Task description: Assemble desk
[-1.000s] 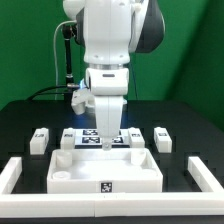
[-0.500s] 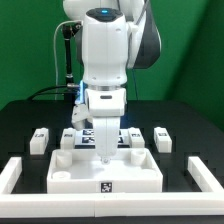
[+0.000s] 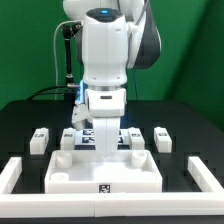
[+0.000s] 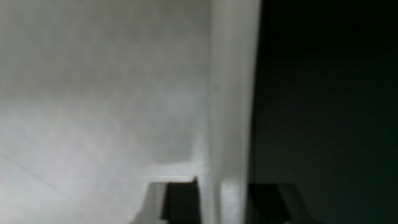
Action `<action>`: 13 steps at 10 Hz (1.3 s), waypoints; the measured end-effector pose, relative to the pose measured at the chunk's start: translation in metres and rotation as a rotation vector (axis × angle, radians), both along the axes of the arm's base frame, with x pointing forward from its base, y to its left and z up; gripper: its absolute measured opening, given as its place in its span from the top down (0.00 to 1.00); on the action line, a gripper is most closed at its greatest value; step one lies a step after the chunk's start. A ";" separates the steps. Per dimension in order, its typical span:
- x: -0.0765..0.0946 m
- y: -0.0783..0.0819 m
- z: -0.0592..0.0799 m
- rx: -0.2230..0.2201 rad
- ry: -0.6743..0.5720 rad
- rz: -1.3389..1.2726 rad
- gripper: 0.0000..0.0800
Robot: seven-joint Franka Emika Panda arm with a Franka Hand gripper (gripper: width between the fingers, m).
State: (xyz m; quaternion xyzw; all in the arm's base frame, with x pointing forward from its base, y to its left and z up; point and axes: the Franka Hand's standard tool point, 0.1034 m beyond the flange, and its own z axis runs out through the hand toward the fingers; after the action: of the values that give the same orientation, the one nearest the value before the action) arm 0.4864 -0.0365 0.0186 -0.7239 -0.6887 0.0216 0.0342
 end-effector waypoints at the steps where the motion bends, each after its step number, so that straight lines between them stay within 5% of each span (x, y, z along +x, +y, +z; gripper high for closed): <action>1: 0.000 0.000 0.000 0.000 0.000 0.000 0.92; 7: 0.000 0.001 0.000 0.000 -0.001 0.000 0.93; 13: 0.035 0.056 0.000 0.039 -0.042 0.043 0.93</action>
Offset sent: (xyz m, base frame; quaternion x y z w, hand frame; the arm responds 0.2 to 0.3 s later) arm 0.0000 0.0000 0.0000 0.0000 0.0000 0.0000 1.0000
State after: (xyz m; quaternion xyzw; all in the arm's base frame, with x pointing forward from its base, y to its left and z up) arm 0.5212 0.0193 0.0186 -0.7083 -0.7051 -0.0062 0.0335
